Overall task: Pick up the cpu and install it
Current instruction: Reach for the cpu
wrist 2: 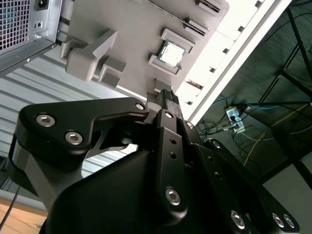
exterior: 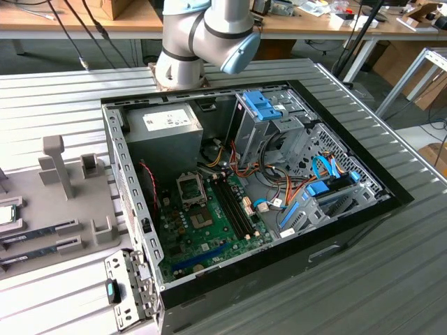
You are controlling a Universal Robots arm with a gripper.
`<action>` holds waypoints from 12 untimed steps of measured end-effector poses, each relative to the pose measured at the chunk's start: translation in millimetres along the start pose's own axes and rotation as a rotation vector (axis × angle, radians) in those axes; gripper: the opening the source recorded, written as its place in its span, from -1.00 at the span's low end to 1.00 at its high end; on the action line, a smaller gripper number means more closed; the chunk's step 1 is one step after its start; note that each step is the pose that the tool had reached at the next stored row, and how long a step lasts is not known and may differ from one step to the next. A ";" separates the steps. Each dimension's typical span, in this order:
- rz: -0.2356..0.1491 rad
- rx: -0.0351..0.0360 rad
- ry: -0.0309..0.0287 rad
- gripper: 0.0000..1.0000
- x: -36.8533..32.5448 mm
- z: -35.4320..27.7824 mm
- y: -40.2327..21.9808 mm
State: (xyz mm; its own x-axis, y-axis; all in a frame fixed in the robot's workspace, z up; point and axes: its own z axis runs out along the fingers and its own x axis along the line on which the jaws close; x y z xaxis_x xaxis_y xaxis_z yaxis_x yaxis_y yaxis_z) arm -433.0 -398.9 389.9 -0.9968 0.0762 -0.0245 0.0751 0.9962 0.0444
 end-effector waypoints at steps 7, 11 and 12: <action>0.000 0.0000 0.0000 -0.79 7.2 -0.1 -0.5; 0.000 0.0001 0.0001 -0.79 10.5 -0.2 -0.8; 0.000 0.0000 0.0000 -0.79 10.9 -0.1 -0.9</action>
State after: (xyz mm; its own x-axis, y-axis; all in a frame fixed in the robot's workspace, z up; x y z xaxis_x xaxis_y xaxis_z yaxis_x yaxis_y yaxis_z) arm -444.0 -399.0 389.7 -0.9968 0.0762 -0.0245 0.0750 0.9962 0.0444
